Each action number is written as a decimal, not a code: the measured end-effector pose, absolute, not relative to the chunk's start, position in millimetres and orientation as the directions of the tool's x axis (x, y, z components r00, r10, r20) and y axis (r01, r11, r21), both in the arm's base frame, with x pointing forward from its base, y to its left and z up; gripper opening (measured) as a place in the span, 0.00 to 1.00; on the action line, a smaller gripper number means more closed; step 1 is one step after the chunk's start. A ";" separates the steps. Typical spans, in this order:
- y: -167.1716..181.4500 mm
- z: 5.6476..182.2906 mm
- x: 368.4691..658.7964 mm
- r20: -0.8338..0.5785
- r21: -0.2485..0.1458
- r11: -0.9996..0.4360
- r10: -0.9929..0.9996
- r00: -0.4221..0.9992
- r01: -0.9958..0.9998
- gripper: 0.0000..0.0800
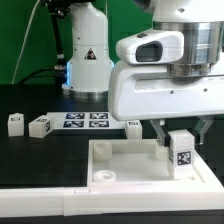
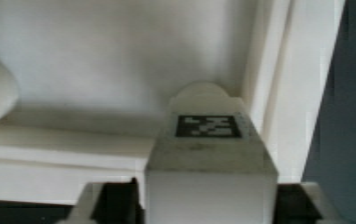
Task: Assemble one leg
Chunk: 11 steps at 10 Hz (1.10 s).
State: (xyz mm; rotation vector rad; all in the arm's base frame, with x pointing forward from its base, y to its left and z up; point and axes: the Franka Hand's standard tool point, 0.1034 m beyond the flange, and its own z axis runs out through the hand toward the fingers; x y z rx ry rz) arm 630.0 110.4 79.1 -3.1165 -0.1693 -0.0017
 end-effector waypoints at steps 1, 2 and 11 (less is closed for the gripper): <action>110.8 79.0 629.9 0.001 -0.022 -0.997 0.078 0.997 0.078 0.37; 111.0 79.0 629.9 -0.001 -0.023 -0.999 -0.035 0.999 -0.035 0.37; 124.7 80.3 623.4 -0.034 0.017 -0.360 -0.933 0.359 -0.933 0.37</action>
Offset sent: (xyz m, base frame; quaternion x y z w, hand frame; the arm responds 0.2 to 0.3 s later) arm -0.0075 -0.0088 -0.0038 -0.0211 -0.0198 0.3748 0.9267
